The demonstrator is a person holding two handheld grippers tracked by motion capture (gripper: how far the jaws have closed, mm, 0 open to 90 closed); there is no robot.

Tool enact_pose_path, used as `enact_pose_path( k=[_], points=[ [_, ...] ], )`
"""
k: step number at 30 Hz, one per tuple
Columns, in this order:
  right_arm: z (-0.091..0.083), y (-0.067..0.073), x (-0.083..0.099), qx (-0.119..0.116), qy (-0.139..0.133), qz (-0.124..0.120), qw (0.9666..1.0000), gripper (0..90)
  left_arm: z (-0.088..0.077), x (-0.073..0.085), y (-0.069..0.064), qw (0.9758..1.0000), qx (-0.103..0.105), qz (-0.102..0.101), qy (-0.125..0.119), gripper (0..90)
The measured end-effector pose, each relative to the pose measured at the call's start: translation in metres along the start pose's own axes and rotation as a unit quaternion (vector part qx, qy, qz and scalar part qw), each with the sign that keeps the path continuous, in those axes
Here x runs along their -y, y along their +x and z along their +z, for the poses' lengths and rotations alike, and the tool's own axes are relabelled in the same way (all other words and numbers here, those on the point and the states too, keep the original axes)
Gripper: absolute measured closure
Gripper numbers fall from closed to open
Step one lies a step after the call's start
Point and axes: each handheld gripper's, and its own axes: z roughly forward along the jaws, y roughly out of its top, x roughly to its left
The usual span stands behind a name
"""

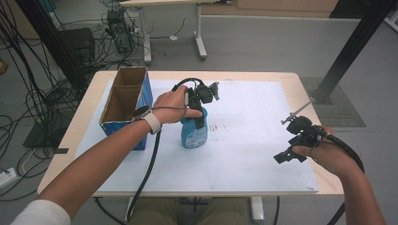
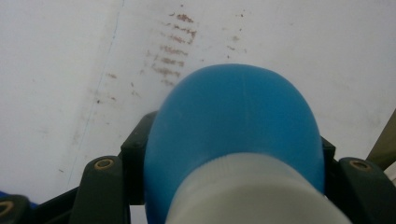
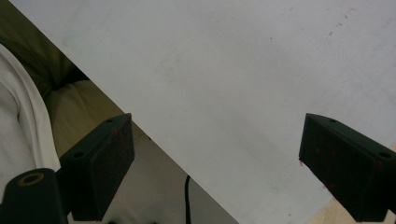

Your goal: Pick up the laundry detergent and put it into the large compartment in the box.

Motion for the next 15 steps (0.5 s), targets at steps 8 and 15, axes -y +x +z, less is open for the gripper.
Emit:
enact_pose_path(
  k=[8,15],
  points=[
    [-0.0006,0.0005,-0.0012,0.0,0.0,-0.001,1.0,10.5,0.0003,0.0012,0.0008,1.0,0.002,-0.001,-0.003,39.0],
    [0.0007,0.0006,-0.002,0.002,0.003,0.0,1.0,10.5,0.0001,0.0021,0.0021,1.0,0.004,-0.003,-0.003,39.2]
  ],
)
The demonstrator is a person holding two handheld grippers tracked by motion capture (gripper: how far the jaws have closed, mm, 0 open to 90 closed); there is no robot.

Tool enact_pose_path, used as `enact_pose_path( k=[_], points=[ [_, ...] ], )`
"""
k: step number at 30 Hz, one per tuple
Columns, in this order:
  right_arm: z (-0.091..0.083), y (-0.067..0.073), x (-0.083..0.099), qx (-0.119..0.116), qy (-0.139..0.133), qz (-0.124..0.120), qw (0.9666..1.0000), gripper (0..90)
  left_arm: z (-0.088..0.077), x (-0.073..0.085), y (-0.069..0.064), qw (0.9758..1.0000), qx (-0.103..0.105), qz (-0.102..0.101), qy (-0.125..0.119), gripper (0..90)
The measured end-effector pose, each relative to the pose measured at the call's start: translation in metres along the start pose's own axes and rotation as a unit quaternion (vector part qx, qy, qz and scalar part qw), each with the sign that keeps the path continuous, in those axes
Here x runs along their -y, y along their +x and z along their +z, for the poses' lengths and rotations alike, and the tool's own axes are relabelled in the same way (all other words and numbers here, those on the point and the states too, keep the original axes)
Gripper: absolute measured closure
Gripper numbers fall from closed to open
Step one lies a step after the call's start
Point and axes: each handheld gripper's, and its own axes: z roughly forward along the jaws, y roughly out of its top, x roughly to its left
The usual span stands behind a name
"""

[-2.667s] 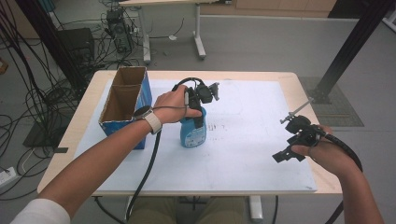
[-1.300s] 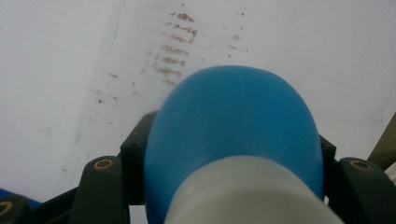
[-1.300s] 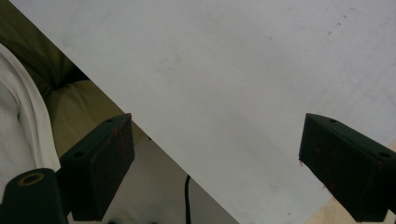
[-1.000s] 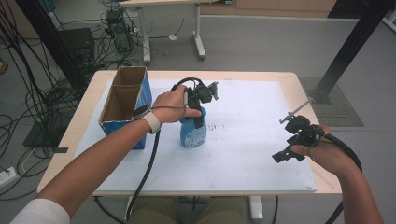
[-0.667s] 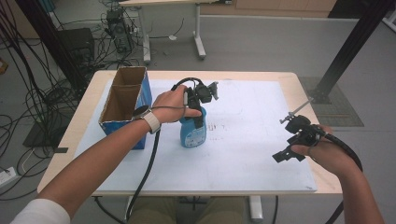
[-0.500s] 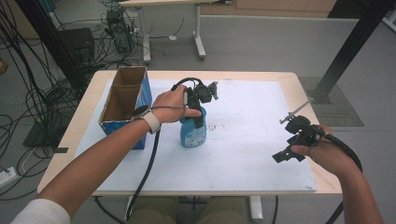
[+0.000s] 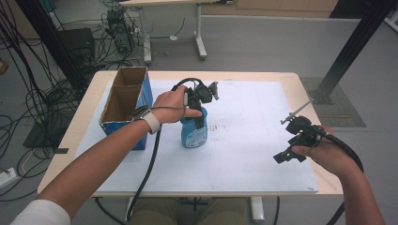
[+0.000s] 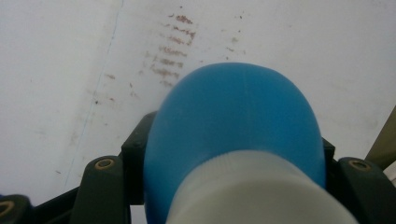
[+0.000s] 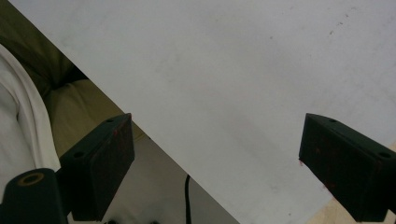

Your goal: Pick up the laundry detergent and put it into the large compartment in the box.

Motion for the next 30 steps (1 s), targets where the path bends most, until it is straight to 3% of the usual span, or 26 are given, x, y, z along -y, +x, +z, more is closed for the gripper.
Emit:
enact_pose_path(
  k=[30],
  points=[
    [-0.0016,-0.0002,0.0029,0.0,-0.002,0.002,1.0,10.5,-0.0002,-0.0012,0.0,1.0,0.0,-0.001,0.002,39.4]
  ],
)
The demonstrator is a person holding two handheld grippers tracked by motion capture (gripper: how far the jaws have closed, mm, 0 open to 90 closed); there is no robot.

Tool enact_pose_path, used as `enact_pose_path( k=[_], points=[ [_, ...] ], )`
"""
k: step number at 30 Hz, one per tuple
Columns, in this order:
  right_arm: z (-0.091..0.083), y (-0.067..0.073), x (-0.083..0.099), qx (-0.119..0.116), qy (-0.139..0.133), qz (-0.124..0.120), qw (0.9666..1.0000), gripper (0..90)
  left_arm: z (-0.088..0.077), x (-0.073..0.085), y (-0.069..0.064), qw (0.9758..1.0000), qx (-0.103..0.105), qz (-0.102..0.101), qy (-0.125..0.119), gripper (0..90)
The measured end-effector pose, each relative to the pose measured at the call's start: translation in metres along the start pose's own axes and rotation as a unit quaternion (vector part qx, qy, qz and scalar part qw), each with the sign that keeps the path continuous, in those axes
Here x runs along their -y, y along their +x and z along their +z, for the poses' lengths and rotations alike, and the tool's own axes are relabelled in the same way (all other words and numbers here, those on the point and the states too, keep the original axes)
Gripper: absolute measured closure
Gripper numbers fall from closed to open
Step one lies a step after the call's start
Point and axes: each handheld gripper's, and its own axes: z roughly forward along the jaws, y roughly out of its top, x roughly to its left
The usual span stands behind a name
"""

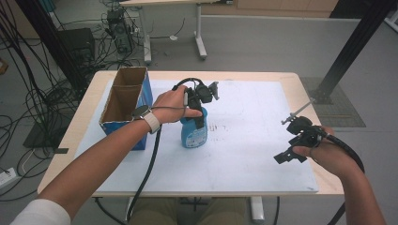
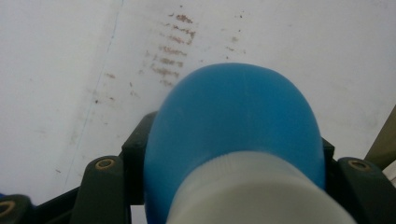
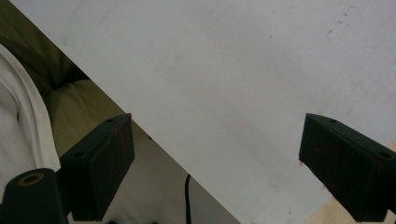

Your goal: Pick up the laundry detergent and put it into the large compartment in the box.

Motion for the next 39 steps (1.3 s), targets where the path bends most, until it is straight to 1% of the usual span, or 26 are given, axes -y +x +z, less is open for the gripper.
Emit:
enact_pose_path(
  k=[4,9,14,16,23,32,39],
  points=[
    [-0.001,0.0,0.001,0.001,-0.002,0.001,1.0,10.5,-0.001,0.0,0.0,1.0,0.0,0.001,0.0,39.4],
    [-0.003,0.001,0.002,0.001,-0.004,-0.001,1.0,10.5,-0.002,0.001,0.001,1.0,0.001,-0.005,-0.003,39.3],
    [-0.004,0.002,0.004,0.003,-0.005,0.001,1.0,10.5,-0.008,0.004,0.002,0.9999,0.004,-0.01,-0.006,39.3],
    [-0.005,0.003,0.004,0.004,-0.006,0.001,1.0,10.5,-0.011,0.003,0.001,0.9999,0.004,-0.01,-0.004,39.3],
    [-0.006,0.005,0.004,0.005,-0.008,-0.001,1.0,10.5,-0.02,0.005,-0.003,0.9999,-0.003,-0.016,-0.004,39.3],
    [-0.007,0.007,0.005,0.006,-0.008,-0.002,0.9999,10.5,-0.039,0.008,-0.008,0.9993,-0.009,-0.036,-0.004,39.3],
    [-0.007,0.008,0.003,0.006,-0.008,-0.007,0.9999,10.5,-0.054,0.008,-0.012,0.9981,-0.017,-0.059,-0.002,39.2]
  ],
)
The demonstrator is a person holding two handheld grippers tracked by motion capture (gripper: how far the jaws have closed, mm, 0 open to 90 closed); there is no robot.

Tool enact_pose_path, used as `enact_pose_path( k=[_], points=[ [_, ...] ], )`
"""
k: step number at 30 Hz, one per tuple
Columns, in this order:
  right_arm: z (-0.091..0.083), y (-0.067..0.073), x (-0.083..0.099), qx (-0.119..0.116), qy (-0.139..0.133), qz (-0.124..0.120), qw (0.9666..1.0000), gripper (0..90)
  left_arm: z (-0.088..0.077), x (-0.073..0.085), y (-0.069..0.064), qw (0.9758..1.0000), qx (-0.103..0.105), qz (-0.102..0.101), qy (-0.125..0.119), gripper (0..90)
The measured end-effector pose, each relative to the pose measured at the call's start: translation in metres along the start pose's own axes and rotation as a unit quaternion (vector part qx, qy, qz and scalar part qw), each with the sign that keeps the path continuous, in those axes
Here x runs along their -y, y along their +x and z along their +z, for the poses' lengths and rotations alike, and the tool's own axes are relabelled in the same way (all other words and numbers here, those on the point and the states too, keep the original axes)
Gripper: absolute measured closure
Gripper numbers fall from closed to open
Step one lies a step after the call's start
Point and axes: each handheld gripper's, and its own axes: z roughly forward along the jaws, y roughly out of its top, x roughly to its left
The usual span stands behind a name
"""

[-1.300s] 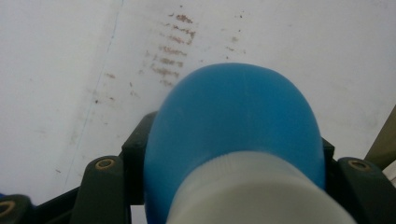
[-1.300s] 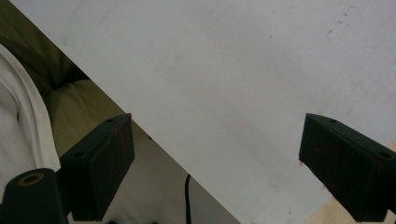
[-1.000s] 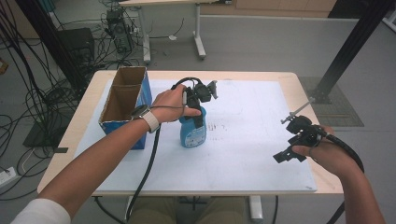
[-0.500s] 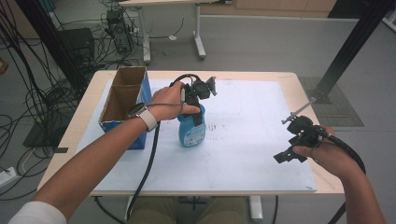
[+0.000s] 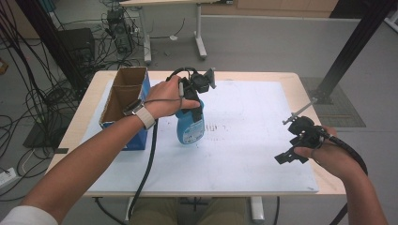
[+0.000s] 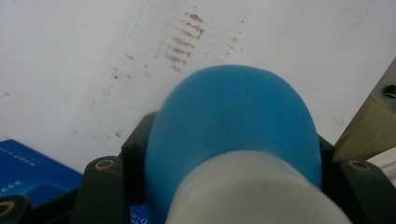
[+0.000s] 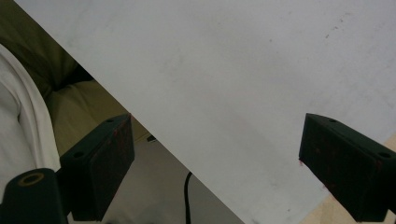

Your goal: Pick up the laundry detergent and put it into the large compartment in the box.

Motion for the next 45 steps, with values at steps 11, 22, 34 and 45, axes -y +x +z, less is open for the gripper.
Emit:
enact_pose_path(
  k=[11,22,34,45],
  points=[
    [-0.002,0.002,-0.001,0.0,-0.001,-0.004,1.0,10.5,-0.018,0.001,-0.002,0.9998,-0.003,-0.02,0.003,39.2],
    [-0.005,0.003,-0.001,0.001,-0.002,-0.008,1.0,10.5,-0.049,0.007,-0.005,0.9984,-0.018,-0.054,0.002,39.2],
    [-0.009,0.007,-0.005,0.002,-0.009,-0.019,0.9998,10.5,-0.081,0.015,-0.007,0.9954,-0.031,-0.09,-0.01,39.1],
    [-0.01,0.007,-0.002,0.003,-0.012,-0.024,0.9996,10.5,-0.102,0.015,-0.002,0.9916,-0.035,-0.124,-0.007,39.1]
  ],
)
